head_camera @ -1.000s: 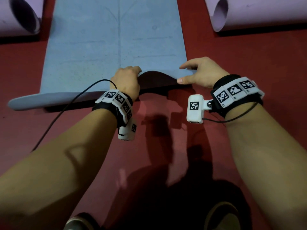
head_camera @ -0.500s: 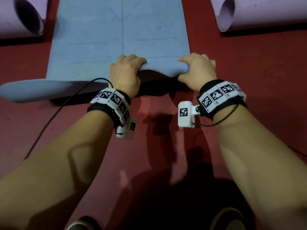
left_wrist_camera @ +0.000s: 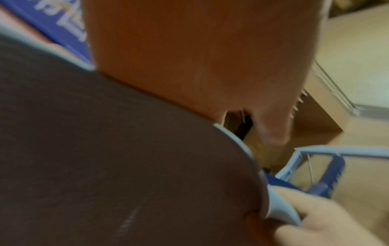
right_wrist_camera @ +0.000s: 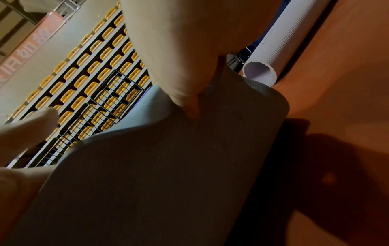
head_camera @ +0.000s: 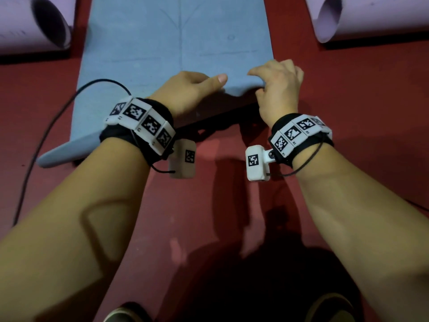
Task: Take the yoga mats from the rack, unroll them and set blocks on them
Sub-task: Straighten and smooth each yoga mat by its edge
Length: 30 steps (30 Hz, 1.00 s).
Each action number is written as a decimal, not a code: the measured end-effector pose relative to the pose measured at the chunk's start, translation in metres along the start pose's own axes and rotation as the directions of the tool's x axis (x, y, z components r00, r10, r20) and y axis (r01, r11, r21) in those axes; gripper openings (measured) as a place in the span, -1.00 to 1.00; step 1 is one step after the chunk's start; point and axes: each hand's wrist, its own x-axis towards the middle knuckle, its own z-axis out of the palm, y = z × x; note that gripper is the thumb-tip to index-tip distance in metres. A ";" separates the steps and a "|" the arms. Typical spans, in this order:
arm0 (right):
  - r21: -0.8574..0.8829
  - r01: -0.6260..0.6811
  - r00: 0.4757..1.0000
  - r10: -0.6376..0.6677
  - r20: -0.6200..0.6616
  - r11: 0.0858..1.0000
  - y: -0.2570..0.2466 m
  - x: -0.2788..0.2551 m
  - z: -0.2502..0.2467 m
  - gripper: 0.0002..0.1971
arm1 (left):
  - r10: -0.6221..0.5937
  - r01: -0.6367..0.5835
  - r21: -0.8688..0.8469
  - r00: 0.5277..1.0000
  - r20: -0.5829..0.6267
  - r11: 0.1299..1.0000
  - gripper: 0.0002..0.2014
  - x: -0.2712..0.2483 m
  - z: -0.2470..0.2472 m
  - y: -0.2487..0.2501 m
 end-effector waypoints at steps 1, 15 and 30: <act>0.007 0.015 1.000 -0.015 -0.013 1.000 0.000 0.000 0.002 -0.55 | -0.023 0.024 -0.017 0.999 0.033 1.000 -0.56 0.002 0.001 -0.001; 0.152 0.178 0.980 -0.161 -0.117 0.972 0.000 -0.019 0.018 -0.44 | -0.054 0.027 0.233 0.992 0.113 0.972 -0.60 0.011 0.044 -0.003; 0.492 -0.489 0.842 0.243 0.482 0.720 0.029 -0.019 -0.013 0.02 | 0.029 -0.022 0.428 1.000 -0.009 0.904 -0.77 0.019 0.074 -0.011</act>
